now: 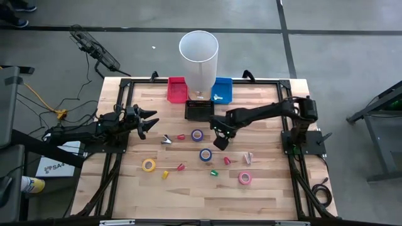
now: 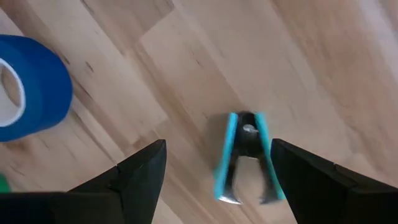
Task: Pick and place Stapler, Stapler remover, tape
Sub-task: Put the light blue staple remover into the blue bin
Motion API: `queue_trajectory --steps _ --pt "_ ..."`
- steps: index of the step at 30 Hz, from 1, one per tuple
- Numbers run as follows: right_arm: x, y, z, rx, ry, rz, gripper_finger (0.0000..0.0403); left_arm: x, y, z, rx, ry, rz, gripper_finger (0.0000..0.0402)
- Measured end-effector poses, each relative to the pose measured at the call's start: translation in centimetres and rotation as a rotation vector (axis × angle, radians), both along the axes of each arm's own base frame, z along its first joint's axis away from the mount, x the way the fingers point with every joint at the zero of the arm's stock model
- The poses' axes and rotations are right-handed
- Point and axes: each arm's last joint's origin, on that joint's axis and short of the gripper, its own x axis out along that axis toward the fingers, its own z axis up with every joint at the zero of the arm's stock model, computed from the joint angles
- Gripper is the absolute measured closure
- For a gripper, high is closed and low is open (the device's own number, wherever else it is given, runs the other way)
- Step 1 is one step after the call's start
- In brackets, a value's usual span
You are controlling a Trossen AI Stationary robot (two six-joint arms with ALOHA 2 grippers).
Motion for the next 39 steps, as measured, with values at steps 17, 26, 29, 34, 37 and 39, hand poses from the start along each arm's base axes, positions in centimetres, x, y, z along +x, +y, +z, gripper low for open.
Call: queue_trajectory --steps 17,26,29,34,37,39 --pt "0.4 -0.5 0.0 -0.048 0.12 0.013 0.0123 0.0 0.0 0.0 0.0 0.0 0.0 0.0176" --pt "0.6 -0.6 1.2 -0.053 0.144 0.057 0.0123 0.0 0.0 0.0 0.0 0.0 0.0 0.0176" --pt "0.3 -0.5 1.3 -0.052 0.177 0.065 0.0123 0.0 0.0 0.0 0.0 0.0 0.0 0.0176" --pt "0.1 -0.7 1.3 -0.044 0.194 0.034 0.0123 0.0 0.0 0.0 0.0 0.0 0.0 0.0176" --pt "0.0 -0.9 1.3 -0.024 0.203 -0.04 0.0123 0.0 0.0 0.0 0.0 0.0 0.0 0.0176" --pt "-0.1 -1.0 1.2 -0.009 0.21 -0.082 0.0123 0.0 0.0 0.0 0.0 0.0 0.0 0.0176"
